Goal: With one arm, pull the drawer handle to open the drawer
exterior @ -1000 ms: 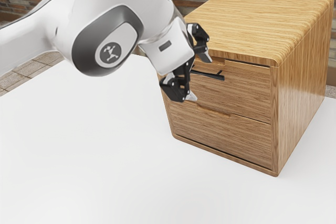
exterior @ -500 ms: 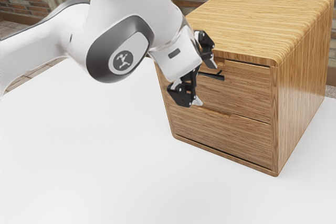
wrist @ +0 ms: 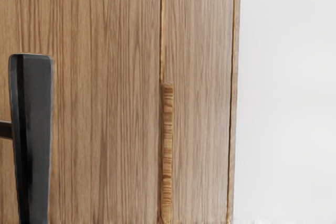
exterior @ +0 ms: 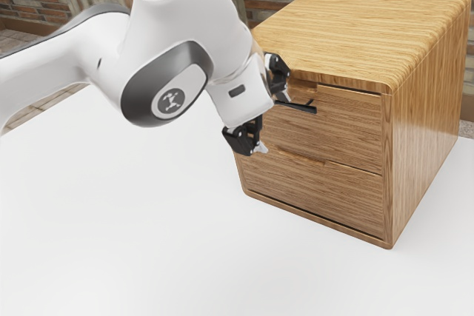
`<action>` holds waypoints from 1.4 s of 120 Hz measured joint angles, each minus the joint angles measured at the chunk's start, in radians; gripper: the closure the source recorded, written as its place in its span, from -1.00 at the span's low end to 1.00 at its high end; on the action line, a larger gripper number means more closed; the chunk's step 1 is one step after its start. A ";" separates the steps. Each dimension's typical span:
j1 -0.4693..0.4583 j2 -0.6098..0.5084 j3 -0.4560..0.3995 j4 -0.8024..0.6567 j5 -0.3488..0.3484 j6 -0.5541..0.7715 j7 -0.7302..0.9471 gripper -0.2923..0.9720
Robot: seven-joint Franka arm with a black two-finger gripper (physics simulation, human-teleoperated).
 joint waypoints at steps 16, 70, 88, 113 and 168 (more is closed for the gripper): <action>-0.001 -0.003 -0.001 -0.020 0.014 0.001 0.005 -0.54; -0.086 -0.416 0.064 -0.388 0.025 -0.002 0.013 -0.13; -0.176 -0.486 0.081 -0.193 0.018 -0.164 -0.047 -0.29; -0.196 -0.341 0.111 0.065 -0.039 -0.555 -0.209 -0.47; 0.032 -0.114 0.121 0.400 -0.064 -0.905 -0.434 -0.53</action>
